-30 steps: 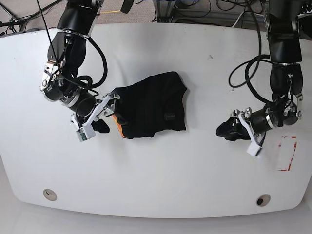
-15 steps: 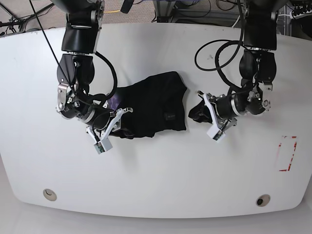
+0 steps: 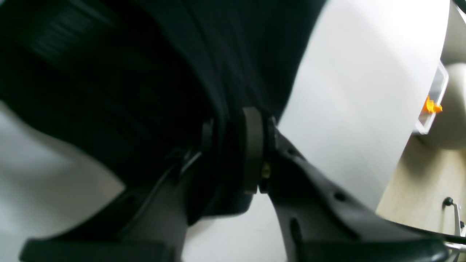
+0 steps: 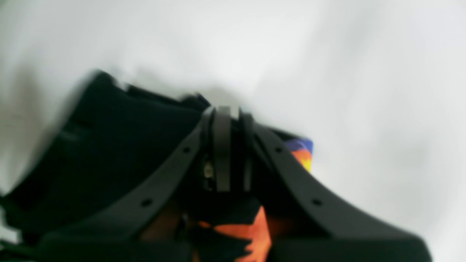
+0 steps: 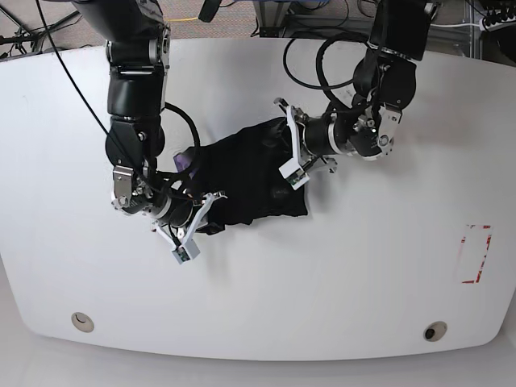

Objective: Fold the T-shirt properly
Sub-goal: 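Grasp the folded bundle's edges with both grippers, then fold the bundle over with the right gripper toward the left gripper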

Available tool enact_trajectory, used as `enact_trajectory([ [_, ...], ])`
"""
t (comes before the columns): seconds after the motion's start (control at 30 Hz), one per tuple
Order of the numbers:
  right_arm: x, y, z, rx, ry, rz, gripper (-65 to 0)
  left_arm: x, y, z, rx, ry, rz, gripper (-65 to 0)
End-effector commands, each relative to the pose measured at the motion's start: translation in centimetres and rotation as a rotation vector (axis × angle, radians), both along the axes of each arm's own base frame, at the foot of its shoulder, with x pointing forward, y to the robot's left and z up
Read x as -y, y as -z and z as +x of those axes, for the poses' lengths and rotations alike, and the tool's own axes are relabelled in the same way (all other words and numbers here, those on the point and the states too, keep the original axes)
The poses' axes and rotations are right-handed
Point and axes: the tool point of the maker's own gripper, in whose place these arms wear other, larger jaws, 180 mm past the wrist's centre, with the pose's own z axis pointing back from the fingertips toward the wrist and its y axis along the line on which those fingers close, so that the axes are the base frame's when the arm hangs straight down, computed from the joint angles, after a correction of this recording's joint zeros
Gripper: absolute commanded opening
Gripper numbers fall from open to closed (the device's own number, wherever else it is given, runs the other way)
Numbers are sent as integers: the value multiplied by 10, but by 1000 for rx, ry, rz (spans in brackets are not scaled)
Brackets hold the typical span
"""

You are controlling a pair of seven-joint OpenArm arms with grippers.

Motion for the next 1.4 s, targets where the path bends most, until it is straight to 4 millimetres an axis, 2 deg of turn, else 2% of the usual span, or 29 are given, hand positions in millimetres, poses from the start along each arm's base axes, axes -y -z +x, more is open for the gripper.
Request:
enact_trajectory([
  [0.0,-1,-1,13,35,4,43,-615,9,-19,12,59,0,-46,-568],
  [0.1,2,19,11,20,22,75,-615,8,-19,13,59,-2,-45,-568],
  [0.2,16,34,15,16,57,75,-615,8,-20,15,63,-4,-45,-568],
  [0.3,20,42,14,5,72,83,-615,7,-20,15,66,-4,-42,-568],
  [0.4,29,35,18,23,75,63,-615,1,-18,17,67,-5,-28,-568],
  [0.63,38,-10,27,101,21,-65,-615,-1,-20,20,75,-2,-21,-568],
  [0.83,40,-28,18,128,-12,-147,-615,-1,-20,20,75,-2,-21,-568],
  [1.0,40,-30,3,136,-29,-189,-615,1,-19,20,72,-5,-24,-568],
  [1.13,40,-19,-6,108,-31,-189,-615,0,-14,20,55,-10,-22,-567],
  [1.3,39,1,-16,88,-21,-151,-615,-6,-4,33,24,-25,-1,-567],
  [1.37,44,12,-21,67,-13,-146,-615,-9,0,39,12,-32,9,-565],
])
